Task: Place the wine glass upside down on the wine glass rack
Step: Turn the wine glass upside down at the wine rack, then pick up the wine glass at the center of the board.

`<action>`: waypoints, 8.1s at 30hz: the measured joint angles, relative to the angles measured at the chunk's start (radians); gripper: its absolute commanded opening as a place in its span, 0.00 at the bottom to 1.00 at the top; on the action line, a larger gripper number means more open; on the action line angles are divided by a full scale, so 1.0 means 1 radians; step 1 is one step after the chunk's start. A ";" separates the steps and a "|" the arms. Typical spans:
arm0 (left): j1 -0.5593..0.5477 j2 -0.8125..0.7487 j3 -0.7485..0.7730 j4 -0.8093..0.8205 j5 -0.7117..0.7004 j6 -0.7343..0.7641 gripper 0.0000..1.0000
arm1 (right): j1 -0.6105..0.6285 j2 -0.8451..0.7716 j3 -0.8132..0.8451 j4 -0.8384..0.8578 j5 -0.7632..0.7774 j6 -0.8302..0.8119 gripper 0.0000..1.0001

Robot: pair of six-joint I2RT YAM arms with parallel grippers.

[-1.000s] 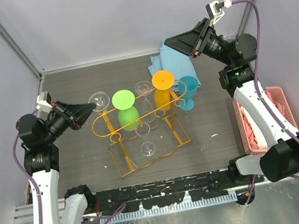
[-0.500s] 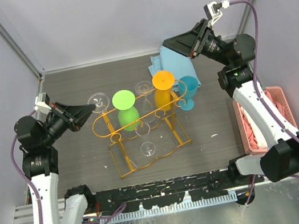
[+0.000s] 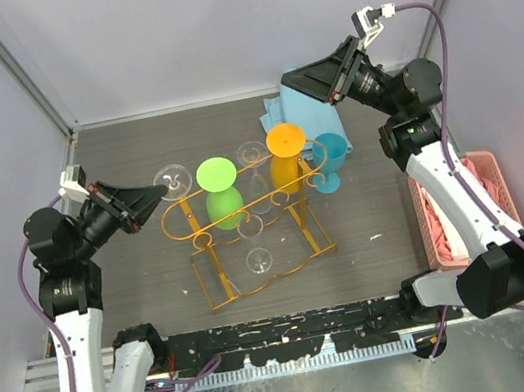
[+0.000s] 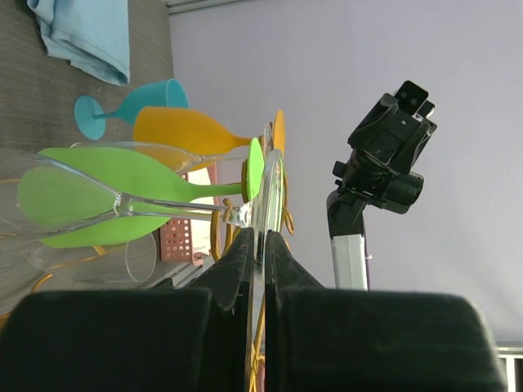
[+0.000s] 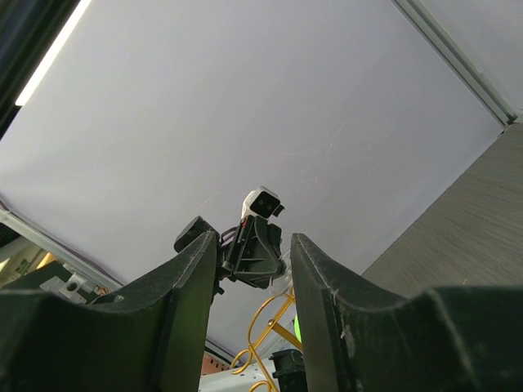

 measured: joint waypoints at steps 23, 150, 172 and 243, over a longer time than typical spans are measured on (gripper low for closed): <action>-0.011 -0.059 -0.064 -0.002 0.001 0.000 0.00 | 0.047 0.025 0.009 -0.050 0.027 -0.034 0.48; -0.023 0.457 0.551 -0.435 -0.629 0.575 0.55 | -0.071 -1.081 -0.637 -1.236 0.394 -0.322 0.52; -0.023 0.456 0.481 -0.383 -0.632 0.542 0.56 | -0.381 -1.081 -0.682 -1.216 0.129 -0.297 0.52; -0.050 0.476 0.417 -0.286 -0.624 0.496 0.58 | 0.260 0.256 0.441 -0.562 0.176 -0.193 0.55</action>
